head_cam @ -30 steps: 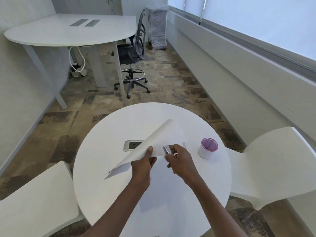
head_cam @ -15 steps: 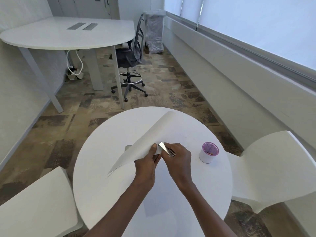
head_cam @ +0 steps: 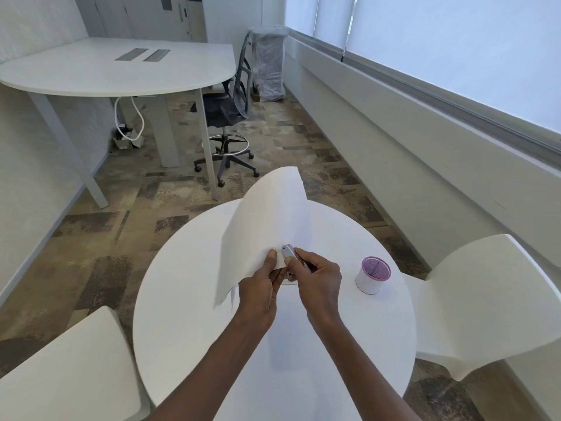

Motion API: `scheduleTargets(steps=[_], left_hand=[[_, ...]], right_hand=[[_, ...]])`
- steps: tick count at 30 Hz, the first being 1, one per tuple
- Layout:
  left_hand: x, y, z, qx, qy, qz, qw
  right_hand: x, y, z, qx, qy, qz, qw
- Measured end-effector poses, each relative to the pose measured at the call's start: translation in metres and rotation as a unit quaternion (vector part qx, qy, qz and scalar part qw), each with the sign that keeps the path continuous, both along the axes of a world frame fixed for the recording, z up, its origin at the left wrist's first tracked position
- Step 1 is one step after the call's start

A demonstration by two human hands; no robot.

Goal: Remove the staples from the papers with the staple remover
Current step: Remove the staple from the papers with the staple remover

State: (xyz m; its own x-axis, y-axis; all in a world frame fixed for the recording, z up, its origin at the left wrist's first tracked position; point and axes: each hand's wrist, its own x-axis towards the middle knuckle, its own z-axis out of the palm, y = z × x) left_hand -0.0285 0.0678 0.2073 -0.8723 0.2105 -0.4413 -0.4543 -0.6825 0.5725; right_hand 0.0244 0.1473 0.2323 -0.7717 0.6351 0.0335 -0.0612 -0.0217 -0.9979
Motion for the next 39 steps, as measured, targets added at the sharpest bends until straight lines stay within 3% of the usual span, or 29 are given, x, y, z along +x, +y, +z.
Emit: scheduleTargets(steps=[8,14,17,20,26,32,39], left_hand=[[-0.002,-0.011,0.009,0.021,0.013,-0.001,1.000],[0.003,-0.010,0.009,0.035,-0.004,-0.003,0.999],[0.005,-0.008,0.010,0.035,-0.008,0.002,0.999],[0.007,-0.006,0.013,0.032,-0.001,0.011,0.999],[0.008,-0.008,0.015,0.010,0.033,0.015,0.999],[0.011,-0.005,0.016,-0.012,0.058,0.023,0.998],[0.007,-0.003,0.018,-0.037,0.062,0.025,0.997]], right_hand=[[-0.005,-0.004,0.009,-0.139,-0.002,0.015,0.990],[-0.004,-0.002,0.017,-0.336,0.012,0.023,0.941],[-0.002,-0.001,0.018,-0.372,0.023,0.022,0.928],[0.000,0.001,0.015,-0.322,0.022,0.028,0.946],[0.006,0.005,0.009,-0.047,-0.022,0.020,0.998],[0.008,0.002,0.008,0.122,-0.031,-0.008,0.992],[0.003,0.002,0.005,0.183,-0.018,-0.028,0.983]])
